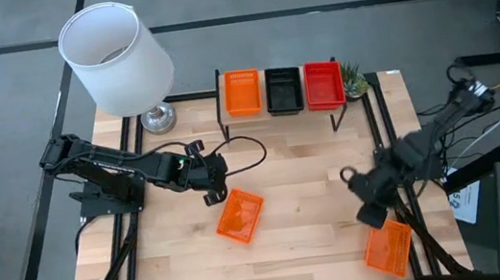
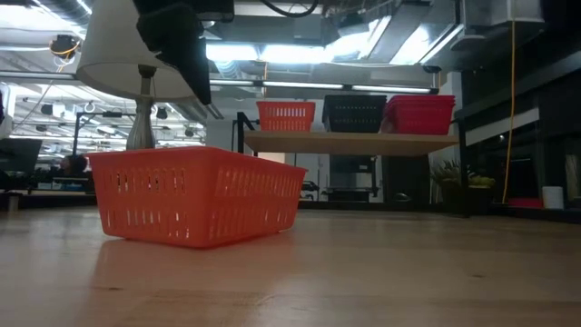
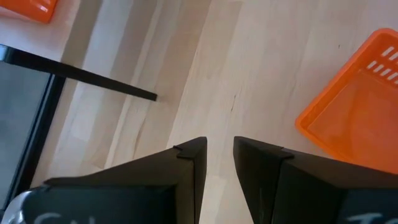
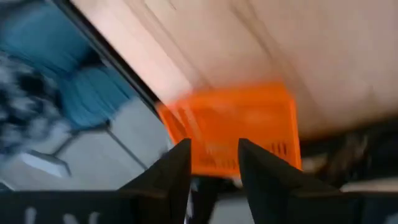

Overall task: Stack baskets on shelf by color
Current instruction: Stack the right orange basket on the other orange basket on the shelf

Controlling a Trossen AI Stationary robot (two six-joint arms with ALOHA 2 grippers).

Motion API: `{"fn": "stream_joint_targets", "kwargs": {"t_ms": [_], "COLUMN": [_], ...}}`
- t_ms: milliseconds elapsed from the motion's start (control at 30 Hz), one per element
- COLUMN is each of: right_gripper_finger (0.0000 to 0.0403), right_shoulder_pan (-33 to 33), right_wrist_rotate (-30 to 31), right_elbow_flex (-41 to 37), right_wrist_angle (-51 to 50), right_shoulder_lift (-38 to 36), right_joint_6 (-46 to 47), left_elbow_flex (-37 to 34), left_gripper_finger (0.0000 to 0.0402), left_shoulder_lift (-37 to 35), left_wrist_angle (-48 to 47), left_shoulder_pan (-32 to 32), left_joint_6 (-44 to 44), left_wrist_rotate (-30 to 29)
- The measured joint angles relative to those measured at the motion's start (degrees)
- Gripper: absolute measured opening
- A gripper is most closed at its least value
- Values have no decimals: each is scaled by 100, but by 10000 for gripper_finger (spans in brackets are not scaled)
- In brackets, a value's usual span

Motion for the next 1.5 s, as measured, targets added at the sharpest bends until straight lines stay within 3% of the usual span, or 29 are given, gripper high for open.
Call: {"fn": "stream_joint_targets", "kwargs": {"t_ms": [167, 367, 667, 900, 1100, 1200, 1367, 1500], "right_gripper_finger": [131, 131, 131, 131, 131, 131, 131, 131], "right_shoulder_pan": [586, 1109, 1611, 1112, 146, -427, -1338, -1917], "right_wrist_rotate": [-809, -842, -691, 388, 1890, 3029, 4853, 5049], "right_elbow_flex": [-123, -123, -123, -89, -82, 4, 17, 17], "right_wrist_angle": [203, 1232, 1334, 1320, 1274, 1446, 2794, 3870], "right_shoulder_lift": [726, 1718, 3189, 3655, 3523, 3529, 3577, 3575], "right_joint_6": [753, 984, 693, -408, -1572, -2099, -2969, -4053], "left_elbow_flex": [0, -2, -2, -2, -2, -2, -2, -2], "left_gripper_finger": [73, 73, 73, 73, 73, 73, 73, 73], "left_shoulder_lift": [0, 0, 0, 0, 0, 0, 0, 0], "left_wrist_angle": [0, 0, 2, 18, 26, 35, 126, 133], "left_shoulder_pan": [0, 0, 0, 0, 0, 0, 0, 0], "left_joint_6": [2, 4, 17, 17, 15, 14, 13, 12], "left_wrist_rotate": [0, 0, -7, -32, -37, -39, -42, -42]}}
